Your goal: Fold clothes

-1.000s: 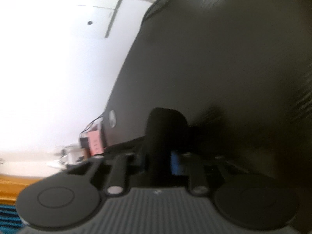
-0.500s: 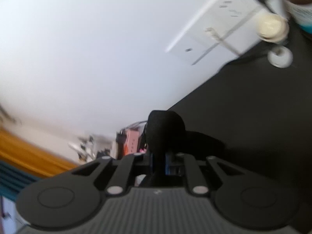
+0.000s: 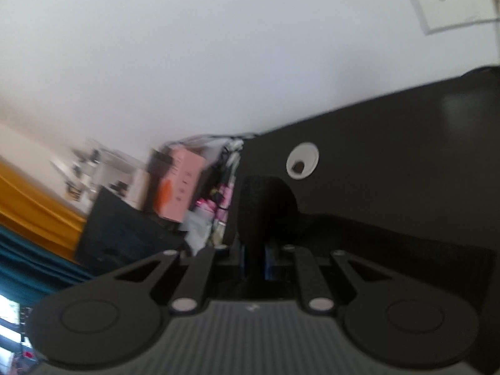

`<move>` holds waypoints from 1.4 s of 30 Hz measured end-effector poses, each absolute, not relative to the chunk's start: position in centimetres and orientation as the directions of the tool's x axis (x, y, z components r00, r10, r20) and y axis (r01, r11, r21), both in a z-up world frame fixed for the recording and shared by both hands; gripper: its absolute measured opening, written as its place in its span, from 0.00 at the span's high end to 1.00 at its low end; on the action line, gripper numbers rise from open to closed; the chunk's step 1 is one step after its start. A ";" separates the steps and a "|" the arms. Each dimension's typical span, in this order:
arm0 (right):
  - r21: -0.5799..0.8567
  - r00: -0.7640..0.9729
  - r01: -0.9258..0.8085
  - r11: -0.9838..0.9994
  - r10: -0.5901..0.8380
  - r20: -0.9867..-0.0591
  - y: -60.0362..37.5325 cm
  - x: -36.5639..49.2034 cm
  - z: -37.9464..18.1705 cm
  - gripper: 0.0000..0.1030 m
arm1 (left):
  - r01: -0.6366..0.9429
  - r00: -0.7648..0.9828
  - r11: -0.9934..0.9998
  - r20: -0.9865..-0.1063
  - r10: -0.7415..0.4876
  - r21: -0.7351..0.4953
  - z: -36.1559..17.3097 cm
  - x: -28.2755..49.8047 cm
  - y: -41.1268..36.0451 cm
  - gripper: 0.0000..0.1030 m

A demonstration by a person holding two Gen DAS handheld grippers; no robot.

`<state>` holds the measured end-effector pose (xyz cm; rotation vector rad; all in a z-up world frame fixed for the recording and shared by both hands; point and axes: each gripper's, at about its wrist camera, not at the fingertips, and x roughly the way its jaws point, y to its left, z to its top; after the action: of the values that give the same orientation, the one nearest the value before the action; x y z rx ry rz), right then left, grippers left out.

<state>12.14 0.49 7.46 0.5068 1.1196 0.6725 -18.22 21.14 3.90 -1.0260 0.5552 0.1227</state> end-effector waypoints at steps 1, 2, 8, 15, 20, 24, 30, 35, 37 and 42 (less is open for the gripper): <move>0.661 0.281 -0.243 0.710 0.704 -0.653 1.5 12.2 6.8 0.89 | -0.380 0.848 0.484 -0.506 -0.157 -0.788 2.6 -17.9 22.4 0.86; 0.646 0.284 -0.254 0.720 0.694 -0.662 2.4 12.2 6.2 0.88 | -0.404 0.841 0.433 -0.513 -0.169 -0.806 1.0 -17.5 23.7 0.85; 0.540 0.316 -0.338 0.771 0.634 -0.706 7.4 12.3 3.9 0.33 | -0.416 0.828 0.301 -0.495 -0.265 -0.858 -0.8 -16.7 27.8 0.71; 0.409 0.312 -0.648 0.642 0.714 -0.627 4.7 10.9 10.3 0.19 | -0.464 0.866 0.393 -0.500 0.010 -0.794 5.4 -20.1 31.2 0.21; -0.038 0.277 -0.936 0.349 0.669 -0.690 0.9 2.1 10.5 0.17 | -0.485 0.851 0.443 -0.524 0.041 -0.754 7.2 -21.2 29.6 0.20; -0.328 0.235 -0.945 -0.019 0.659 -0.714 -3.0 -6.7 7.2 0.17 | -0.510 0.828 0.408 -0.560 -0.005 -0.757 6.0 -22.4 25.4 0.19; -0.407 0.164 -0.877 -0.258 0.634 -0.756 -7.1 -13.0 3.0 0.17 | -0.594 0.784 0.213 -0.617 -0.062 -0.776 2.3 -26.6 19.9 0.19; -0.014 -0.038 -0.995 -0.095 0.524 -0.851 -9.1 -9.4 4.7 0.17 | -0.725 0.684 0.153 -0.728 0.049 -0.671 1.1 -33.1 18.4 0.16; 0.091 -0.085 -0.996 -0.016 0.530 -0.844 -9.8 -7.4 5.3 0.17 | -0.763 0.645 0.123 -0.759 0.091 -0.634 0.8 -34.9 18.2 0.16; -0.119 0.048 -0.989 -0.084 0.584 -0.810 -8.6 -9.3 3.8 0.17 | -0.699 0.707 0.275 -0.697 0.121 -0.661 2.5 -30.9 17.3 0.16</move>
<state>-9.28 -8.59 3.77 -0.8588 0.6239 1.4586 -30.93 17.33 2.52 -1.1722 0.5870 0.5955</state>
